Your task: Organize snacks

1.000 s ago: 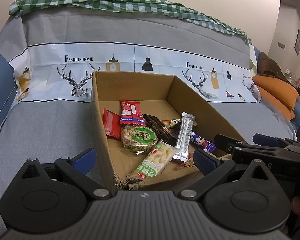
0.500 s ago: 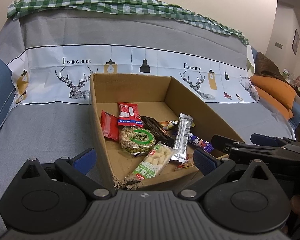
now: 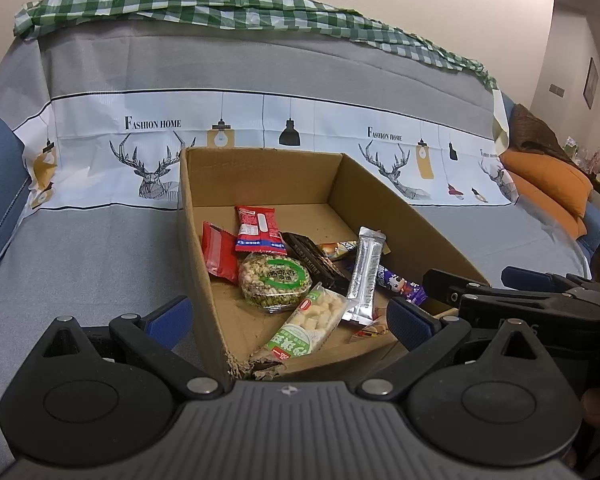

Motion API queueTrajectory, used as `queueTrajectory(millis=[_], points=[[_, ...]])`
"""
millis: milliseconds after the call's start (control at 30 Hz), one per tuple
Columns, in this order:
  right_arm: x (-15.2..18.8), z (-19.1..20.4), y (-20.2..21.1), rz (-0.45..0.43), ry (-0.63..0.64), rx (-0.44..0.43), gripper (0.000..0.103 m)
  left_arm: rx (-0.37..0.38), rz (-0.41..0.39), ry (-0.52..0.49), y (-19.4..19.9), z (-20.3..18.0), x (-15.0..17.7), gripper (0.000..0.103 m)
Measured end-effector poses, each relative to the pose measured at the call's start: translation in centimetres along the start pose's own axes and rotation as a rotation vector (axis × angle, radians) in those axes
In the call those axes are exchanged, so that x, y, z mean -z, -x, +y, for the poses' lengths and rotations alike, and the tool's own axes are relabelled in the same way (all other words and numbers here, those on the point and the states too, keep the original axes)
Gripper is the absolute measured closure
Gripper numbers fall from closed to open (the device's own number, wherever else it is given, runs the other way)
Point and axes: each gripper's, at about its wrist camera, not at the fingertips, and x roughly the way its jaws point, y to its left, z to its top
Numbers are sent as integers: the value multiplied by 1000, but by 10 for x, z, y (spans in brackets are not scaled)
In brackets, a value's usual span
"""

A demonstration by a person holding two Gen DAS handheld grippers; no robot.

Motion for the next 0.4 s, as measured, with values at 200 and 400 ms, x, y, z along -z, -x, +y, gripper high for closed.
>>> queueTrajectory(millis=[200, 400], points=[[0, 0, 0, -1, 2, -3, 1, 4, -6, 2, 0, 2, 1, 0], [-1, -4, 0, -1, 0, -9, 1, 1, -12, -1, 1, 2, 1, 0]])
